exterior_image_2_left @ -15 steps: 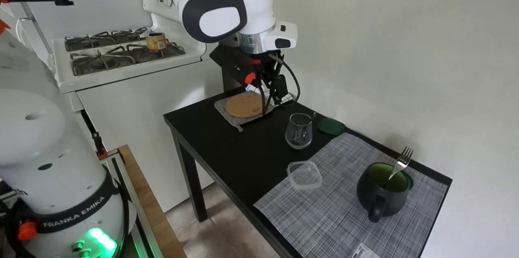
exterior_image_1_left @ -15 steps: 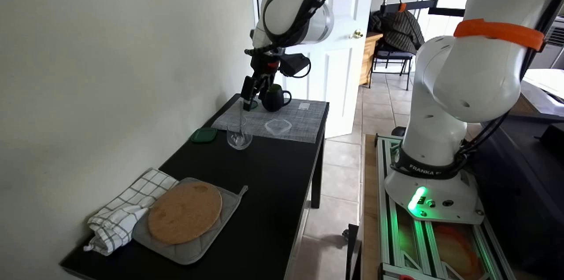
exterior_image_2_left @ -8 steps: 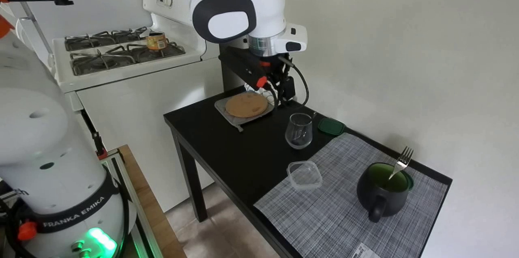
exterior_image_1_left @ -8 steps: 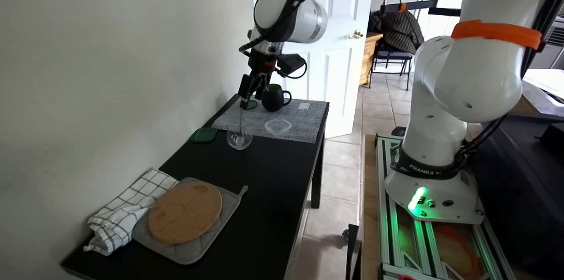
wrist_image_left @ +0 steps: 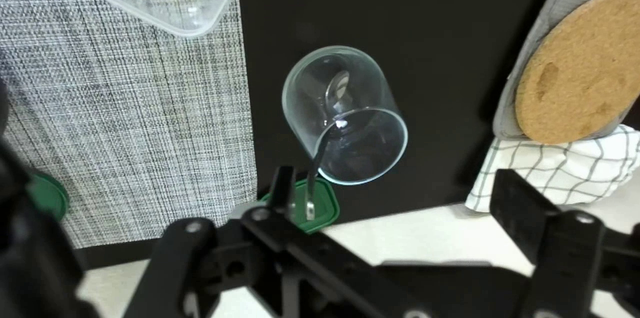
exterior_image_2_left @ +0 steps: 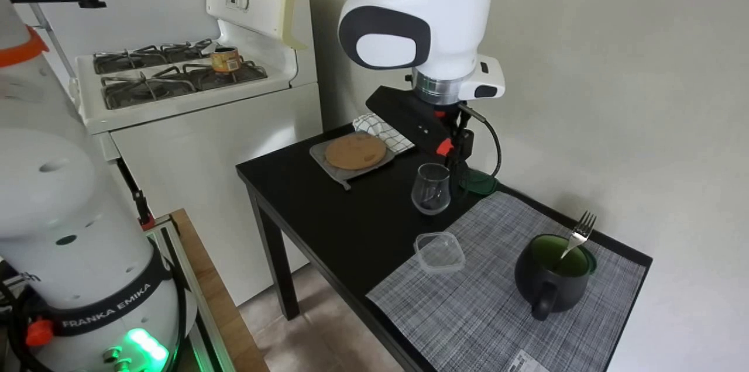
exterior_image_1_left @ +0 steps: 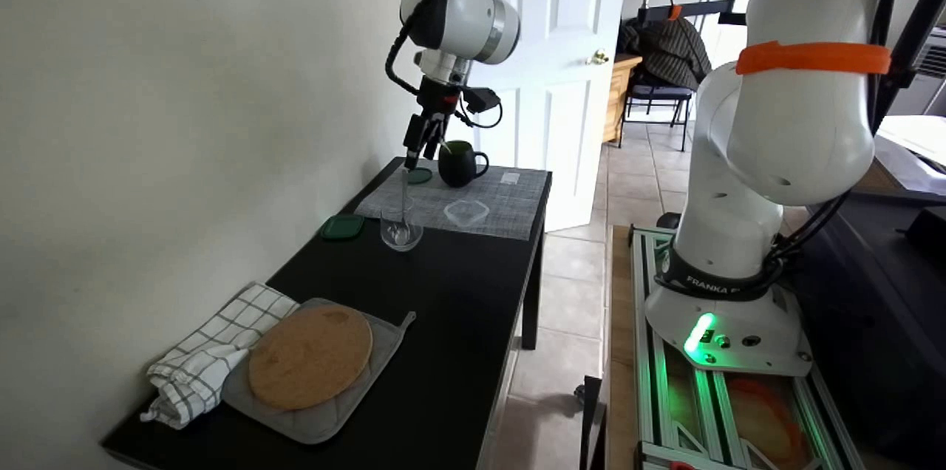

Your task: Pick up the silver spoon from the glass cup and put it in the black mug

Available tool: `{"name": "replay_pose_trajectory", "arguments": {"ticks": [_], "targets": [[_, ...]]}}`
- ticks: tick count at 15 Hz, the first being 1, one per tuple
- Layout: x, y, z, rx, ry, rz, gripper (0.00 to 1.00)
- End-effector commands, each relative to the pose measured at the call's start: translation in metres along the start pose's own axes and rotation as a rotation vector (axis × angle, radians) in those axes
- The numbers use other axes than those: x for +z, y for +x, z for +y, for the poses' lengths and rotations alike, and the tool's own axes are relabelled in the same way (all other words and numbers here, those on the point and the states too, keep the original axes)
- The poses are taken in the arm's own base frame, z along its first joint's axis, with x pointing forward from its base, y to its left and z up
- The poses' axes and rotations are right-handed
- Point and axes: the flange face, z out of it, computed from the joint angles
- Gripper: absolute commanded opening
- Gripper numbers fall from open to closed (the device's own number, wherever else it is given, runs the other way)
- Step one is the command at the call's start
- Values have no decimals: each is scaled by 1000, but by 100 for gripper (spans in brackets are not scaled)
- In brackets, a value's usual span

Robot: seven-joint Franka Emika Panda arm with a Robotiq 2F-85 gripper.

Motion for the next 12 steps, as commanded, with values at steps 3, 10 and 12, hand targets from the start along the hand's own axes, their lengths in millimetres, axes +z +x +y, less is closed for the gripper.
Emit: {"name": "replay_pose_trajectory", "arguments": {"ticks": [3,10,12], "targets": [[16,8,6,14,-10,-18,100],[28,14,4,-20,-16,16,100],[34,17,3,-37,5,25,100]]}}
